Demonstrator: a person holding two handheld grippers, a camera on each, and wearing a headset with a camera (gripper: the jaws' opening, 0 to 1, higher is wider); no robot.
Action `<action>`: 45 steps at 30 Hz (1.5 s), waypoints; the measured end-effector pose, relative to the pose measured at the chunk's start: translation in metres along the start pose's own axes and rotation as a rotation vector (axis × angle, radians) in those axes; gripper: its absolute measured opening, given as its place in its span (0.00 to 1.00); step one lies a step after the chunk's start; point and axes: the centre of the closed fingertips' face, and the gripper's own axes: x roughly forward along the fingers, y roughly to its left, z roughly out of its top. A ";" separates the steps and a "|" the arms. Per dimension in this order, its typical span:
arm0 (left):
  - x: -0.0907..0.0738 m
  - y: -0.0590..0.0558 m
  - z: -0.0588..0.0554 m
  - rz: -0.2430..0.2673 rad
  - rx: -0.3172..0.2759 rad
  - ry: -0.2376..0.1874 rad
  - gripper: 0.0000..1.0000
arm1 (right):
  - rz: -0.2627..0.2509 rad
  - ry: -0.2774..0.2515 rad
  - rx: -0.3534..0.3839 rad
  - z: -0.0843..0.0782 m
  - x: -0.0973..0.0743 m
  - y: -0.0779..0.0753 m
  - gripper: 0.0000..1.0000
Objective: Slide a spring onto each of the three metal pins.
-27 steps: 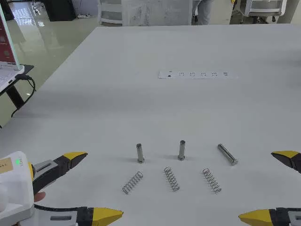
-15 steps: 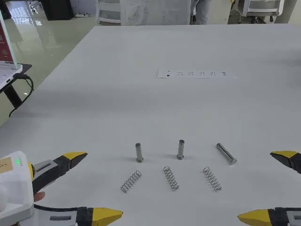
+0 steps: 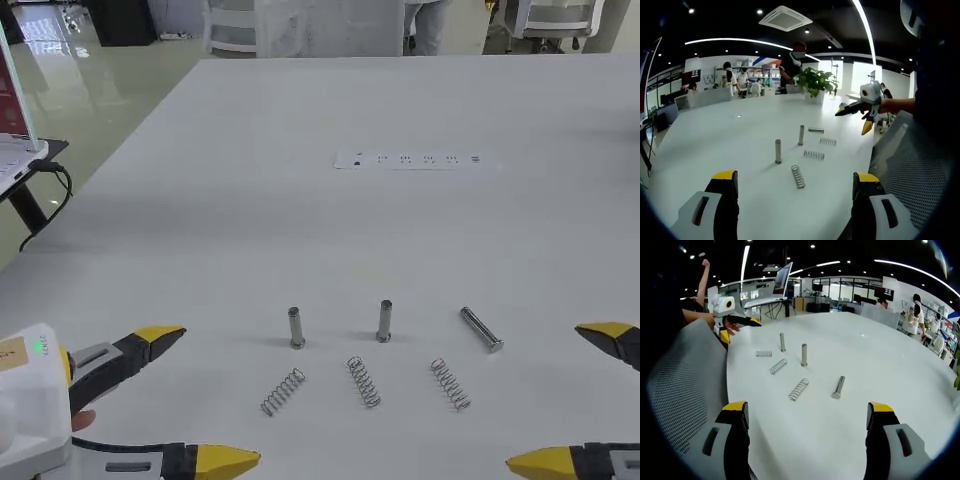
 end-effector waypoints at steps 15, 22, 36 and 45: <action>0.004 0.000 -0.002 -0.001 -0.006 0.005 0.92 | -0.005 -0.001 0.002 0.000 -0.002 -0.002 0.99; 0.004 0.001 -0.004 0.002 -0.013 0.009 0.92 | -0.002 0.000 0.003 0.000 -0.001 -0.003 0.99; 0.006 0.002 -0.009 0.001 -0.028 0.012 0.91 | -0.018 -0.012 0.009 0.008 0.001 -0.011 0.97; 0.006 0.001 -0.008 0.000 -0.030 0.010 0.90 | -0.028 -0.040 0.017 0.029 0.012 -0.024 0.95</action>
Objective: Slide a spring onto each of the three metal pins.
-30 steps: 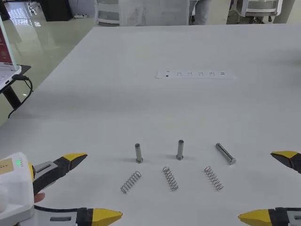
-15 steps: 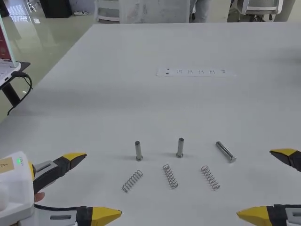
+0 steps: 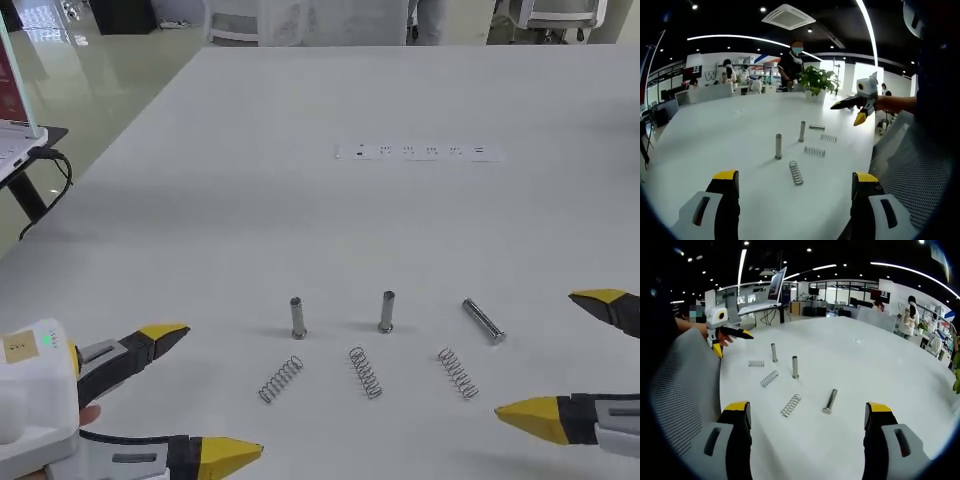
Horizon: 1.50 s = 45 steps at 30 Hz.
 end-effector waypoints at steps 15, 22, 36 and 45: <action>-0.002 0.002 0.001 0.015 -0.005 -0.005 0.90 | -0.020 0.047 -0.007 0.015 0.029 -0.021 0.76; -0.002 0.003 0.000 0.017 -0.008 -0.005 0.89 | -0.046 0.111 0.002 0.014 0.043 -0.031 0.63; -0.002 0.003 -0.002 0.014 -0.014 0.003 0.87 | -0.095 0.256 0.001 -0.001 0.068 -0.046 0.42; -0.002 0.002 -0.003 0.011 -0.015 0.010 0.85 | -0.106 0.329 0.062 -0.011 0.081 -0.050 0.32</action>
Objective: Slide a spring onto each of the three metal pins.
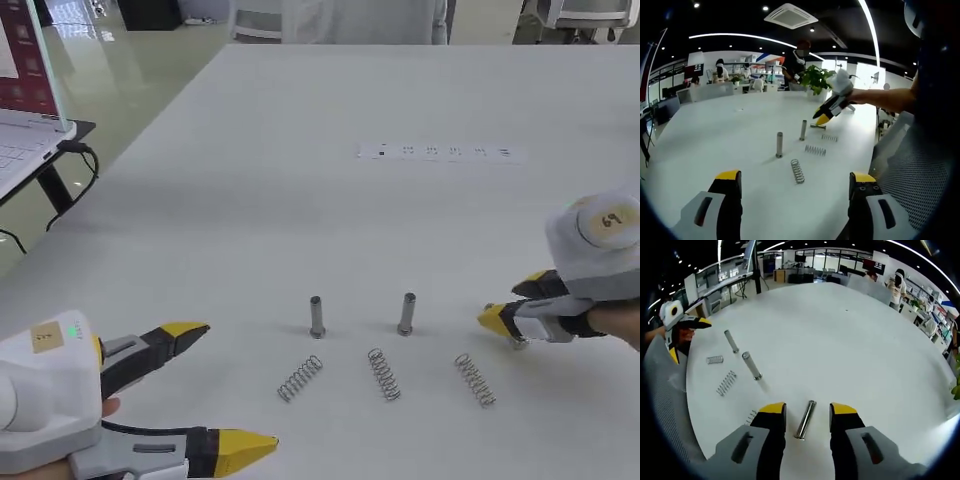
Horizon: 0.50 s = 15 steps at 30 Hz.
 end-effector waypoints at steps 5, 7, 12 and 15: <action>0.000 0.000 -0.001 0.000 -0.003 0.004 0.85 | 0.011 0.014 0.039 -0.001 0.005 0.000 0.26; 0.000 0.000 0.000 0.001 -0.004 0.002 0.85 | 0.012 0.023 0.059 -0.001 0.007 0.000 0.25; 0.000 0.000 -0.001 0.003 -0.007 0.002 0.84 | 0.008 0.053 0.077 -0.005 0.010 0.000 0.18; 0.000 0.000 -0.001 0.002 -0.008 0.003 0.84 | 0.001 0.057 0.081 -0.004 0.011 -0.001 0.18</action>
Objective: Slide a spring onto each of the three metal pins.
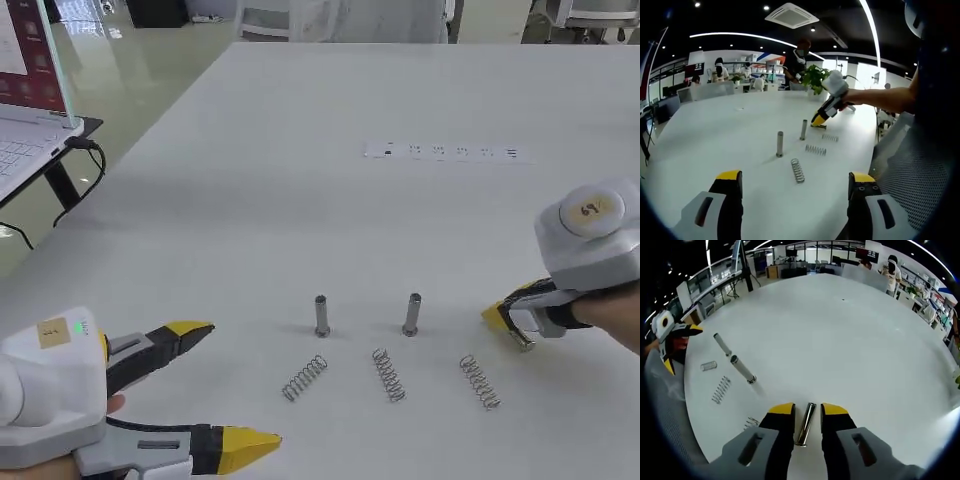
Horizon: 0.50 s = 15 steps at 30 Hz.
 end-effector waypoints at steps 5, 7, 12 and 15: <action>0.000 0.000 0.000 0.000 0.000 0.001 0.83 | -0.013 0.020 0.010 -0.001 0.002 -0.001 0.16; 0.000 0.000 -0.001 -0.002 -0.002 0.002 0.83 | -0.015 0.028 0.008 -0.001 0.002 -0.001 0.15; 0.000 0.001 0.000 -0.002 -0.002 0.000 0.83 | -0.022 0.051 0.005 -0.003 0.004 -0.001 0.12; -0.001 0.001 -0.001 -0.002 -0.002 0.001 0.82 | -0.021 0.062 -0.002 -0.004 0.005 0.001 0.11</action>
